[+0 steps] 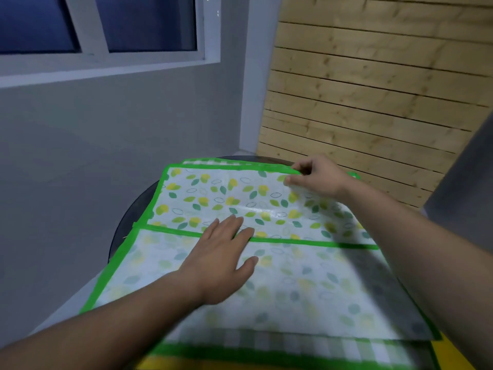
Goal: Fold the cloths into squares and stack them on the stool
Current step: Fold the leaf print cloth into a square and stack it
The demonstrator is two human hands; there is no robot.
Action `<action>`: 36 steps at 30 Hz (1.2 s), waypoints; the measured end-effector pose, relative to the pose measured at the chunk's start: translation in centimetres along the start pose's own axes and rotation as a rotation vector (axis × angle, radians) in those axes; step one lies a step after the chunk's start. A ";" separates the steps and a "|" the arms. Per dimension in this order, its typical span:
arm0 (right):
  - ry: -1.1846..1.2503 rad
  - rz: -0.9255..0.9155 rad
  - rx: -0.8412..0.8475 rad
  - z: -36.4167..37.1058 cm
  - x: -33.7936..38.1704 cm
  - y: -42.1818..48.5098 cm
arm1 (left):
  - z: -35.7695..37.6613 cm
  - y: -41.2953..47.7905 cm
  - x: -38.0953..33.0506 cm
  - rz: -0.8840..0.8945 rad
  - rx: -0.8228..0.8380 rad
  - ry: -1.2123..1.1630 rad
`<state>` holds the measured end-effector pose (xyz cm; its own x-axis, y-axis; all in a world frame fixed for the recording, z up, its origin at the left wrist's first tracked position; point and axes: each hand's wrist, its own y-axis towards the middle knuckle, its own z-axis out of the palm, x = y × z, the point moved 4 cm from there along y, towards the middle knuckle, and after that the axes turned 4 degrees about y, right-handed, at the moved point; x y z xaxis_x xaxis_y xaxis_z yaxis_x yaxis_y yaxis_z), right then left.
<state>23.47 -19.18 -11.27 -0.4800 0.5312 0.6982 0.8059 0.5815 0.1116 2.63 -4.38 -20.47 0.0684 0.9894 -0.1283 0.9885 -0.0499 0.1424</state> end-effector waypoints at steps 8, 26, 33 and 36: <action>-0.189 -0.158 -0.013 -1.4 3.8 -9.6 | -4.5 -1.5 -2.6 0.171 -0.235 0.063; -0.185 -0.091 0.273 5.4 2.1 -22.0 | -2.5 -5.6 -5.5 0.215 0.301 0.295; -0.168 -0.061 0.302 5.5 1.2 -22.4 | -0.9 -6.1 -4.6 0.218 0.401 0.214; -0.184 -0.062 0.339 5.6 1.2 -22.6 | -0.7 -6.2 -4.6 0.221 0.409 0.176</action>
<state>2.74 -28.24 -16.94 -0.6032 0.5726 0.5553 0.6279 0.7702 -0.1122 -3.94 -8.52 -20.09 0.2933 0.9554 0.0343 0.9273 -0.2756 -0.2534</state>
